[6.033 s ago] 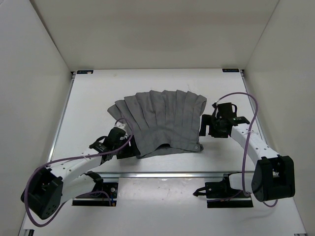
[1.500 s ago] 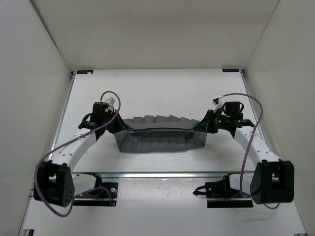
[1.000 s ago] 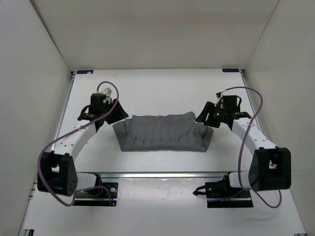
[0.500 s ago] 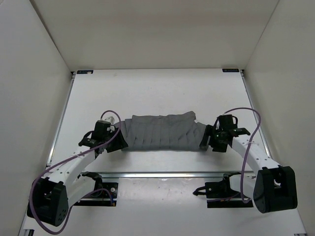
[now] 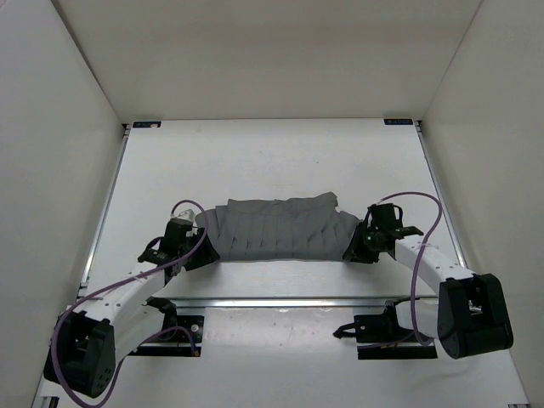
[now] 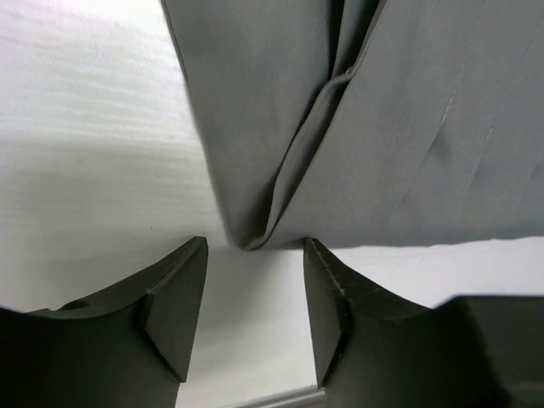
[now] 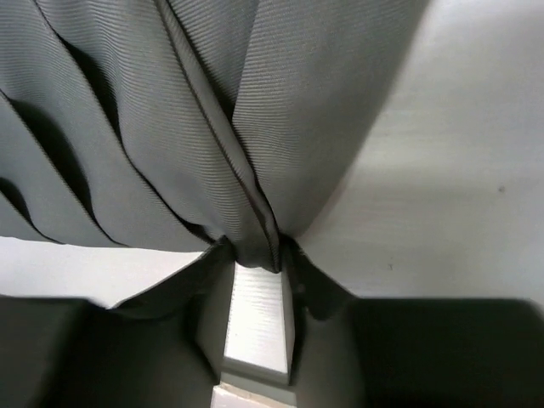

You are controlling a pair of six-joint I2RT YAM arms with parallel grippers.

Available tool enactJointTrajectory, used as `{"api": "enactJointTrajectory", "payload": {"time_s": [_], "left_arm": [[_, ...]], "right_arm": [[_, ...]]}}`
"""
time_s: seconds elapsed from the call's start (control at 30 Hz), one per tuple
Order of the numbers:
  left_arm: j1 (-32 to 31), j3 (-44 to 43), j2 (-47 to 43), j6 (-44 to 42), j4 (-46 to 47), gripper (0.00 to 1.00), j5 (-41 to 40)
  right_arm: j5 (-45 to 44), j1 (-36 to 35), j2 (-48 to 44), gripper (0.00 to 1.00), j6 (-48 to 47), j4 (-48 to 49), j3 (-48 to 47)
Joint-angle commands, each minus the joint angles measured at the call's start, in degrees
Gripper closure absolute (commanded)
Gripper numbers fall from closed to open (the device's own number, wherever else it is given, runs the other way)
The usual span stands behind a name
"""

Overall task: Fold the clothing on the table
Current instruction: Fold the skirt

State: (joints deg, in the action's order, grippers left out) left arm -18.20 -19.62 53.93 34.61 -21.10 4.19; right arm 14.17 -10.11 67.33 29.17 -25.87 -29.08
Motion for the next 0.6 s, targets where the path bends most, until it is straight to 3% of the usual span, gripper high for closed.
{"api": "enactJointTrajectory", "payload": {"time_s": [0.0, 0.07, 0.1, 0.13, 0.17, 0.23, 0.27, 0.4, 0.57], "left_arm": [[-0.3, 1.4, 0.8, 1.3, 3.9, 0.39, -3.6], [-0.7, 1.4, 2.6, 1.4, 5.2, 0.35, -3.8], [-0.8, 1.7, 3.4, 1.6, 6.2, 0.39, -3.9], [-1.0, 1.5, 4.3, 1.7, 6.4, 0.45, -4.1], [-1.4, 1.2, 4.9, 1.6, 7.6, 0.54, -4.0], [-2.3, 1.2, 6.6, 1.7, 9.7, 0.92, -2.2], [-2.5, 1.5, 6.7, 2.4, 9.9, 0.99, -1.6], [-6.1, 0.7, 7.9, 4.6, 12.2, 1.00, -0.9], [-5.7, 1.9, 8.3, 4.9, 13.8, 1.00, -0.1]], "right_arm": [[-0.4, -0.6, 0.1, 0.81, 1.0, 5.0, 1.0], [0.0, 0.7, 0.0, 0.90, 0.7, 5.8, 0.6], [-0.1, 1.1, -0.1, 1.00, 0.1, 5.7, 0.3], [-0.2, 1.0, 0.1, 0.99, -0.3, 6.2, 0.0], [-0.5, 1.5, 0.1, 1.00, -0.5, 5.8, -0.3], [-0.8, 2.5, 0.3, 1.00, -1.9, 4.5, -1.8], [-0.9, 3.3, 0.0, 1.00, -2.3, 4.7, -2.3], [0.5, 5.8, 1.7, 1.00, -7.1, 4.1, -9.0], [5.4, -2.4, 9.2, 1.00, -10.8, 4.8, -24.9]]}}
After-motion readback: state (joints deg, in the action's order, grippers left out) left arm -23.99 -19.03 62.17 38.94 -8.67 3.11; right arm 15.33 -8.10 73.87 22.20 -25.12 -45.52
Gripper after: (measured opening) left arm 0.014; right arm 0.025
